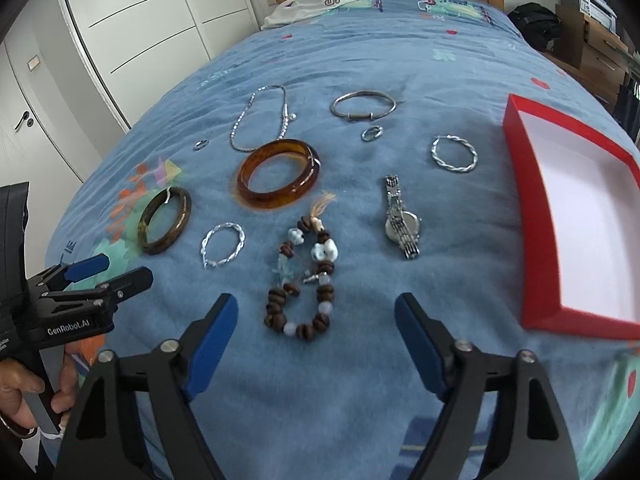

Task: Organize jewelry
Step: 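Grasp the dark brown bangle with left tool while right tool grasps beaded bracelet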

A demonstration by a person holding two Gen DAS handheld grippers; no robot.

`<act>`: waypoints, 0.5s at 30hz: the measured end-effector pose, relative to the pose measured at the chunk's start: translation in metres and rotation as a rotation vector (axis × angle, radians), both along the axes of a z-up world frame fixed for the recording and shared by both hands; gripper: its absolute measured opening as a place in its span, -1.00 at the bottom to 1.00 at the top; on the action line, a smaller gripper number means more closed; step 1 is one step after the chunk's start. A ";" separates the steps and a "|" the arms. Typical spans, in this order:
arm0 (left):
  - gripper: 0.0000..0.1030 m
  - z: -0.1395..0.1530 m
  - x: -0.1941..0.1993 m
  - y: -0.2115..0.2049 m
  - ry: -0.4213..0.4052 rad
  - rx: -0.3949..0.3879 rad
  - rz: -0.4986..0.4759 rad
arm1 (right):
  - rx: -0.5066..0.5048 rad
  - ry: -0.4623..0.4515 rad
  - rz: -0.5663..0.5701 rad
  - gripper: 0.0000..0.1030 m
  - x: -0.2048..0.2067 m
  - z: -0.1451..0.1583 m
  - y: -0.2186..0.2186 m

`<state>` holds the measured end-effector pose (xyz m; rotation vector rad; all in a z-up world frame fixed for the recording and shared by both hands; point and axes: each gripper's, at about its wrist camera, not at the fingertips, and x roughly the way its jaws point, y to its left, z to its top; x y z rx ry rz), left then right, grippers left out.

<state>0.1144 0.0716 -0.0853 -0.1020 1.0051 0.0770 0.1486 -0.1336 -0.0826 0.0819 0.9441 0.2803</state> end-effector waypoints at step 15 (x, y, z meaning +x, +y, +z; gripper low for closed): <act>0.74 -0.009 0.042 0.000 -0.007 0.024 -0.033 | -0.047 0.029 0.036 -0.26 0.030 -0.016 0.020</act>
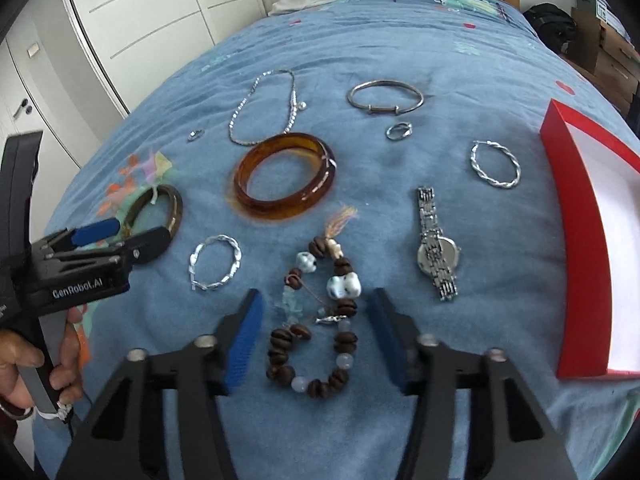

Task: Organize jewelry
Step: 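Grasp the dark brown bangle with left tool while right tool grasps beaded bracelet, then carry bangle and beaded bracelet into the red box and open both tools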

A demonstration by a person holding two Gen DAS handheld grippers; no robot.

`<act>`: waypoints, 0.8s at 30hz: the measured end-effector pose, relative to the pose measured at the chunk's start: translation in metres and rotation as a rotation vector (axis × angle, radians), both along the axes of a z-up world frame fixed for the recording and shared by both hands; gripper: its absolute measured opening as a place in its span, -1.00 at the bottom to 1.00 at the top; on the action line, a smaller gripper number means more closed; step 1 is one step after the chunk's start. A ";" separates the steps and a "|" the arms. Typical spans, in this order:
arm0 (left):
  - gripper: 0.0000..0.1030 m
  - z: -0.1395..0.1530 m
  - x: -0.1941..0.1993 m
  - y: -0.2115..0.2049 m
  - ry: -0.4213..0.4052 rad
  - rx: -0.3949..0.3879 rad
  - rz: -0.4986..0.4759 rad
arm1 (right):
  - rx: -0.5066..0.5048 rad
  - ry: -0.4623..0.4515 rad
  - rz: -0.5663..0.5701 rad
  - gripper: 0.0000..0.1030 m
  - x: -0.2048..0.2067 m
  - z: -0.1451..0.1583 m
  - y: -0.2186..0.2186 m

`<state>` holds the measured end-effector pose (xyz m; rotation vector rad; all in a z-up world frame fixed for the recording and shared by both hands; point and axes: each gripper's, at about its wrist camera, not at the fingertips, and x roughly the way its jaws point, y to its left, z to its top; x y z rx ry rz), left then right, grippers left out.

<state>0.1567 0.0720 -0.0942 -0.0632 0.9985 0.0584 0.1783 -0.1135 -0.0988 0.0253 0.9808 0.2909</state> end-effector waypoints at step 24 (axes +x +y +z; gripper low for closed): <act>0.49 0.050 -0.011 -0.023 -0.060 0.006 -0.045 | 0.129 -0.054 0.008 -0.74 -0.017 0.051 -0.028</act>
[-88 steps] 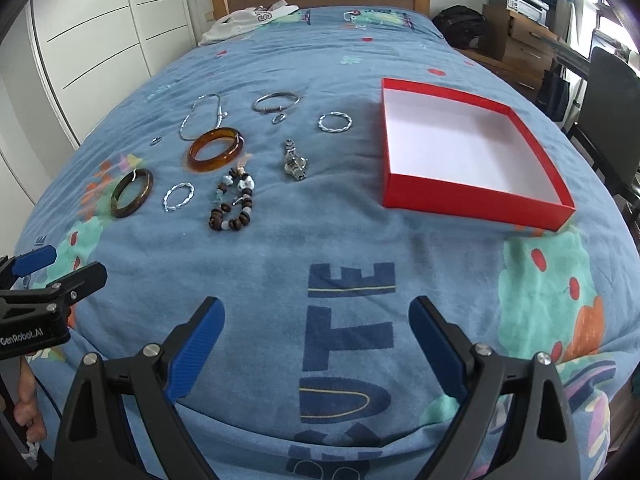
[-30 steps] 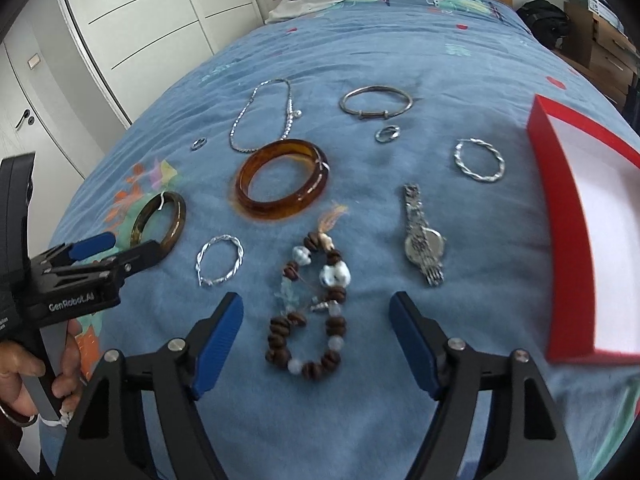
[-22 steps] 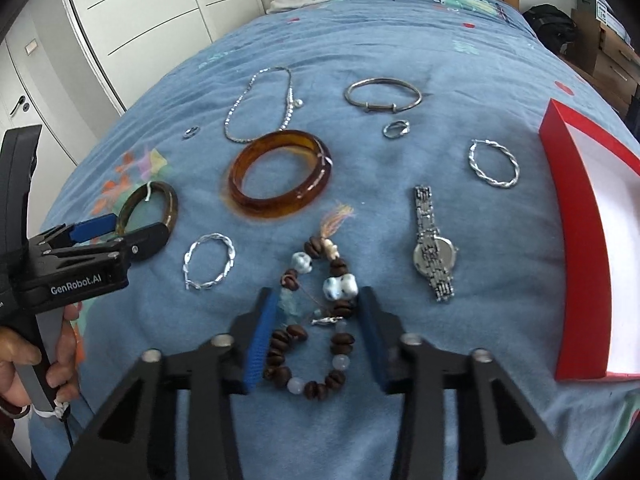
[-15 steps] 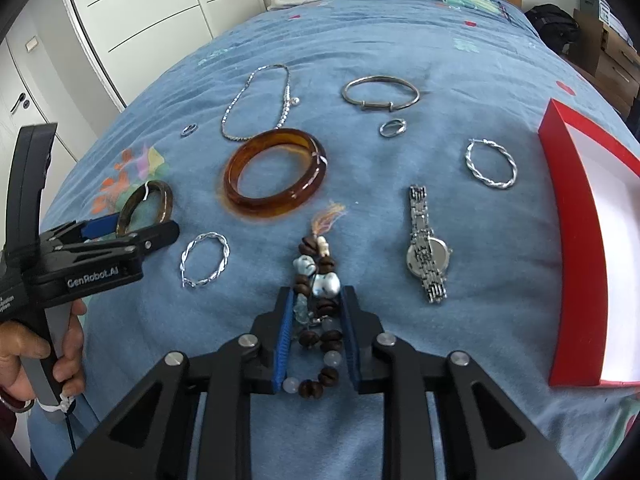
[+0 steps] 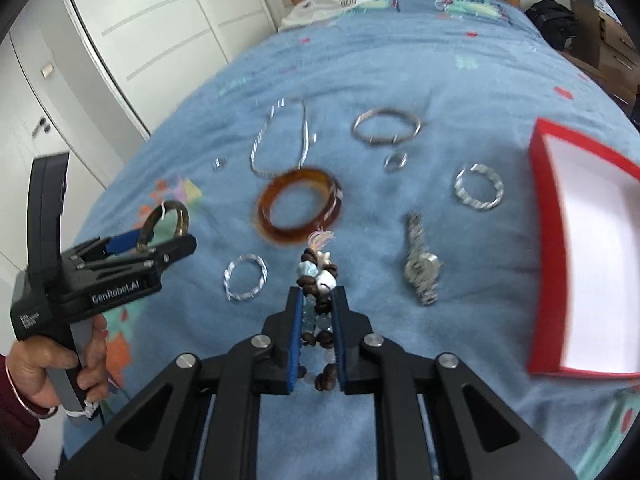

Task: Organize jewelry
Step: 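Carry bangle and beaded bracelet into the red box and open both tools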

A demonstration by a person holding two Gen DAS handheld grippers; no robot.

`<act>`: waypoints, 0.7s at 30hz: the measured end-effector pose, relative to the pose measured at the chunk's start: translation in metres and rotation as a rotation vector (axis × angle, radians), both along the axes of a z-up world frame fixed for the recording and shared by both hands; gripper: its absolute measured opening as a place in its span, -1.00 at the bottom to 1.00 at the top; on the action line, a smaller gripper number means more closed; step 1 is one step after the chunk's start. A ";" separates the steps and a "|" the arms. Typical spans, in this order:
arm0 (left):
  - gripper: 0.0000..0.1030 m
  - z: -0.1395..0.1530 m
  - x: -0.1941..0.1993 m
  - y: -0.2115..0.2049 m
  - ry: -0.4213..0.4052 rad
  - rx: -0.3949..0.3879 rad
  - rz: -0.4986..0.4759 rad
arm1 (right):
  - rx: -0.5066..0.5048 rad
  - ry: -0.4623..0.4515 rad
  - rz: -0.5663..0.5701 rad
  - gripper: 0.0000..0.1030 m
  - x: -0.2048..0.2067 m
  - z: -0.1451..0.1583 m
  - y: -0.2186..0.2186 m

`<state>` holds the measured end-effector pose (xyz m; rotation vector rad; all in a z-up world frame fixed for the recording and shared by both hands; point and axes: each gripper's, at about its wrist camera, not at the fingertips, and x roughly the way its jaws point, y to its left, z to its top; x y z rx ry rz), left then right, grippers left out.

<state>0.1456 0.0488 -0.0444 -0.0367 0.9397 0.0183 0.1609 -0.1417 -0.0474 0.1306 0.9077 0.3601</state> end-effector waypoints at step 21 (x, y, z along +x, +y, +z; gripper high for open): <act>0.49 0.060 0.089 -0.256 -0.048 -0.114 -0.458 | -0.076 -0.064 -0.210 -0.74 0.048 0.055 -0.243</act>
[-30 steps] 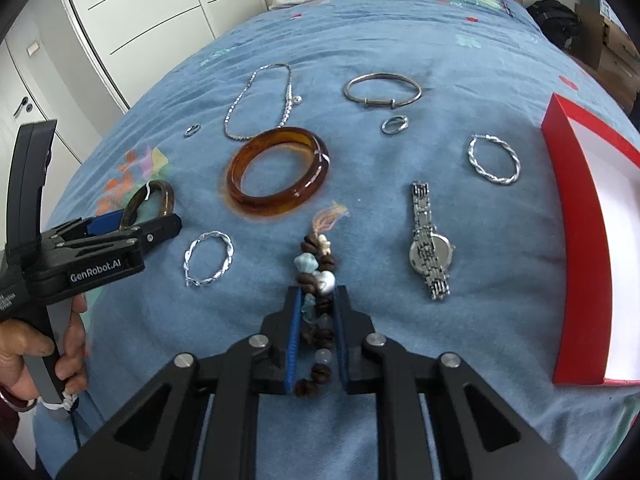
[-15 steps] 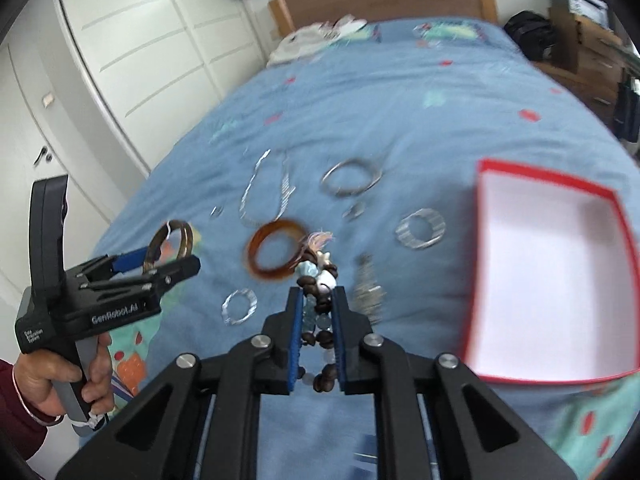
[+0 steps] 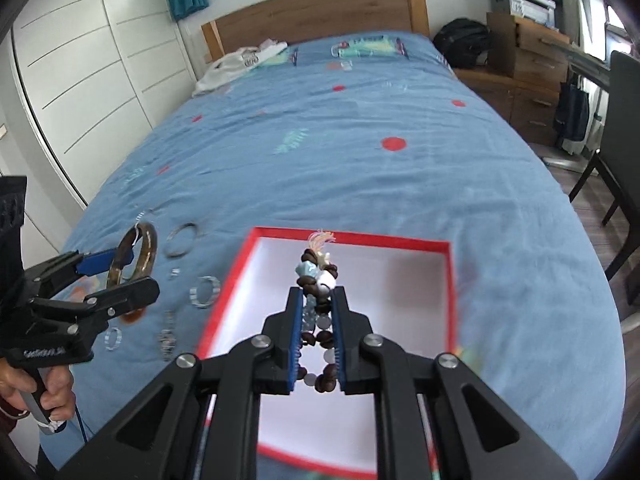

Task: Organize jewelry
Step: 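Carry bangle and beaded bracelet into the red box and open both tools, then withdraw both tools from the box back toward the jewelry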

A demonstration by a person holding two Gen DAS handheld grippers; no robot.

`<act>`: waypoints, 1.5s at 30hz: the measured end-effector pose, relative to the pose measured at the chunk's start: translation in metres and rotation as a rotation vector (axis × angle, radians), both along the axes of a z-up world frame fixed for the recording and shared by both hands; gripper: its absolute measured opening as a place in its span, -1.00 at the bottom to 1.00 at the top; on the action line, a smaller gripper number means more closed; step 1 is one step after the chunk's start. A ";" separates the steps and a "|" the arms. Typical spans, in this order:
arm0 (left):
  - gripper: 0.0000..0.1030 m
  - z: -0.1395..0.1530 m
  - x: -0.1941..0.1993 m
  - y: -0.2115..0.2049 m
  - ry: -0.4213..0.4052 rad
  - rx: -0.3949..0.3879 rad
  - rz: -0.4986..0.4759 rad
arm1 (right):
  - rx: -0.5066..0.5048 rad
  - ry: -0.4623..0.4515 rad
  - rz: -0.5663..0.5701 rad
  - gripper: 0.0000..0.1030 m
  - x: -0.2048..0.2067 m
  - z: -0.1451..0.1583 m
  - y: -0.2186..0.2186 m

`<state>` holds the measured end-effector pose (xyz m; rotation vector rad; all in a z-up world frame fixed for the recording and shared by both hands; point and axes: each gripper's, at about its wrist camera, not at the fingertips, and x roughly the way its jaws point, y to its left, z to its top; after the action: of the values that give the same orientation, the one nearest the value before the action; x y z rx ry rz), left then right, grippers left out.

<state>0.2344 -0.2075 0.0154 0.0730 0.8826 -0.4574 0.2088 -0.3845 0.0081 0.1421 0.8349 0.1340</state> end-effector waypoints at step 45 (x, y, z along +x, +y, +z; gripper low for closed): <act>0.53 -0.079 0.034 -0.085 0.059 0.288 -0.247 | -0.313 0.192 0.295 -0.31 0.057 -0.055 -0.022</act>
<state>0.2681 -0.2929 -0.0634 0.4380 0.9982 -0.5618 0.2660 -0.4067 -0.0474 -0.2675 1.0544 0.2673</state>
